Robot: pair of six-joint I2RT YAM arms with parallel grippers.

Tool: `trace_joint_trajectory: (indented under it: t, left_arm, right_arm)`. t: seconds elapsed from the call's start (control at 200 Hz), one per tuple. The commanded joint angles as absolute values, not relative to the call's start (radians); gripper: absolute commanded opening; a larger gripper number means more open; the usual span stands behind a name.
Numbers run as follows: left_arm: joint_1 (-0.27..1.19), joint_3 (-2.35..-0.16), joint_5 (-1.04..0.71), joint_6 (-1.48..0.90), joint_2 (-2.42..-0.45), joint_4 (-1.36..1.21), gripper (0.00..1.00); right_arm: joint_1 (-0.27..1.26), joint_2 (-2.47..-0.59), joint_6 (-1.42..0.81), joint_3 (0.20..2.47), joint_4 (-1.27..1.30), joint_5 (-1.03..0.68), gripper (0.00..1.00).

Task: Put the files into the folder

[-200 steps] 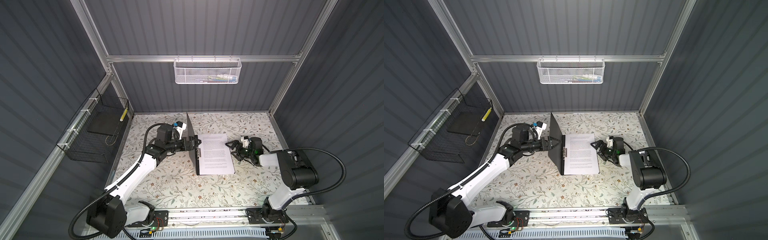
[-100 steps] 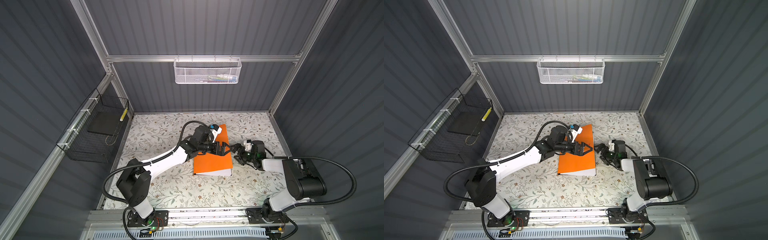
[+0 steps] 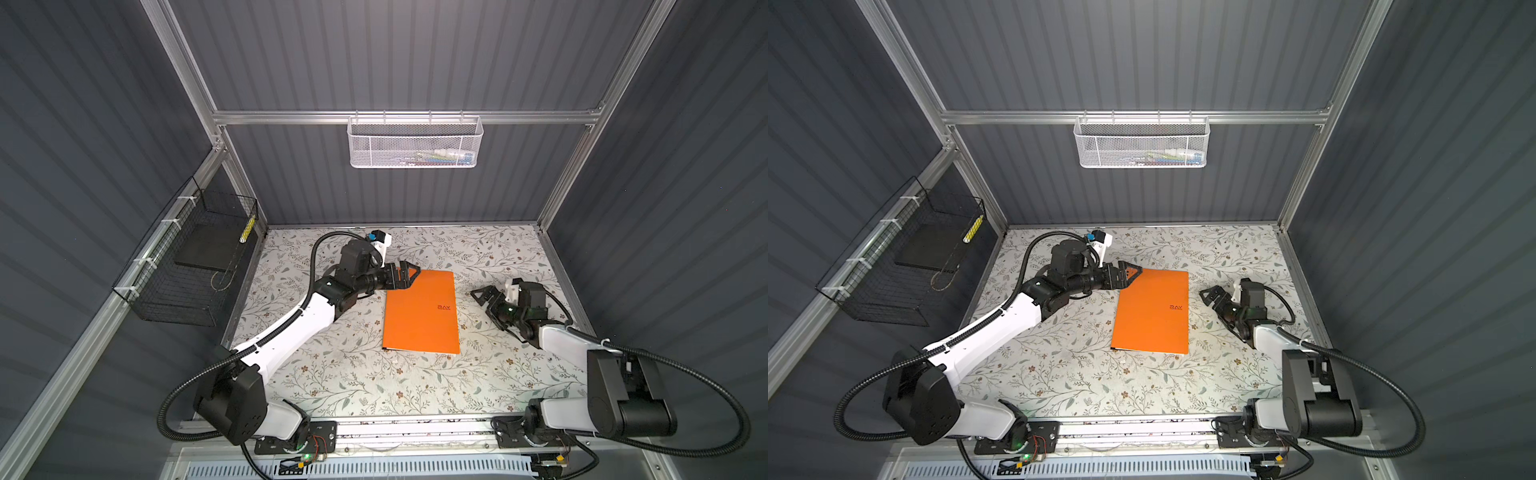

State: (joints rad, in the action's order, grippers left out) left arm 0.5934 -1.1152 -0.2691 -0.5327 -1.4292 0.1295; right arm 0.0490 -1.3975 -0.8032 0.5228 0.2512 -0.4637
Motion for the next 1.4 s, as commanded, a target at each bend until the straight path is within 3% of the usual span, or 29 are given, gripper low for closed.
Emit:
trace_joint_trajectory:
  t: [0.0,0.23,0.49,0.81,1.396]
  left_arm:
    - [0.604,-1.054,-0.174,-0.462,-1.446,0.295,1.00]
    - [0.603,-0.928,-0.190,-0.465,-1.545,0.249,1.00]
    - [0.603,-0.937,-0.190,-0.466,-1.695,0.192,0.96]
    - [0.598,-1.037,-0.121,-0.510,-1.837,0.215,0.78]
    - [0.364,-1.243,-0.194,-0.447,-2.025,0.174,0.79]
  right_arm:
    - [0.101,-1.452,-0.755,0.571,0.190,-0.486,0.99]
    - [0.186,-1.562,-0.742,0.633,0.183,-0.486,0.99]
    - [0.235,-1.649,-0.747,0.674,0.190,-0.501,0.99]
    - [0.289,-1.754,-0.803,0.742,0.244,-0.521,0.99]
    - [0.336,-2.014,-0.870,1.142,0.244,-0.509,0.99]
